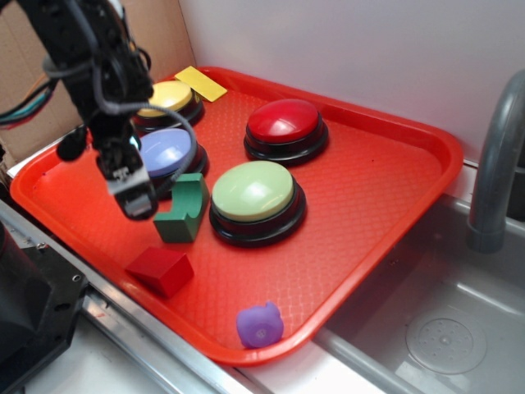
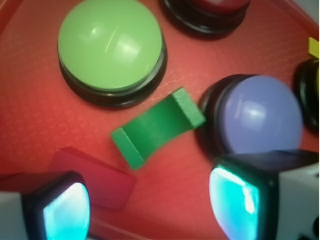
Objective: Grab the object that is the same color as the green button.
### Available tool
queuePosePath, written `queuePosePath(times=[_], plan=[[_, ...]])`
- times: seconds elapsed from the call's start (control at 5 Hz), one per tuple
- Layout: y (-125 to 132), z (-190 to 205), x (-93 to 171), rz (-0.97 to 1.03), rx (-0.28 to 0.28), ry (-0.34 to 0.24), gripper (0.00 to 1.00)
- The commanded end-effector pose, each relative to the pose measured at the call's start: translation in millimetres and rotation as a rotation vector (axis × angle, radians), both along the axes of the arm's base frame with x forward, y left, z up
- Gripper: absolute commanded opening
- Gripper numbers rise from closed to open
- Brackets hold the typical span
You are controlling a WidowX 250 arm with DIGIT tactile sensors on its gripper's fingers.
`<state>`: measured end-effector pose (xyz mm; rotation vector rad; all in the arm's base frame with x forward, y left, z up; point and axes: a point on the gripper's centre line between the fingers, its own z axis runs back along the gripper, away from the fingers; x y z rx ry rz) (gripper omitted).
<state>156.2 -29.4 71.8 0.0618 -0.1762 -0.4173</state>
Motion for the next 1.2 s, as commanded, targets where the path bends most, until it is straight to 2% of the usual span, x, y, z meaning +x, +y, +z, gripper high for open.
queuePosePath(times=[0.0, 0.2, 0.8, 1.0], plan=[[-13, -19, 7, 0.024, -0.003, -0.016, 1.0], [-16, -18, 16, 0.047, 0.0, -0.03, 1.0], [-11, -35, 25, 0.1, -0.02, 0.012, 1.0], [-7, -37, 24, 0.129, -0.033, 0.014, 0.0]])
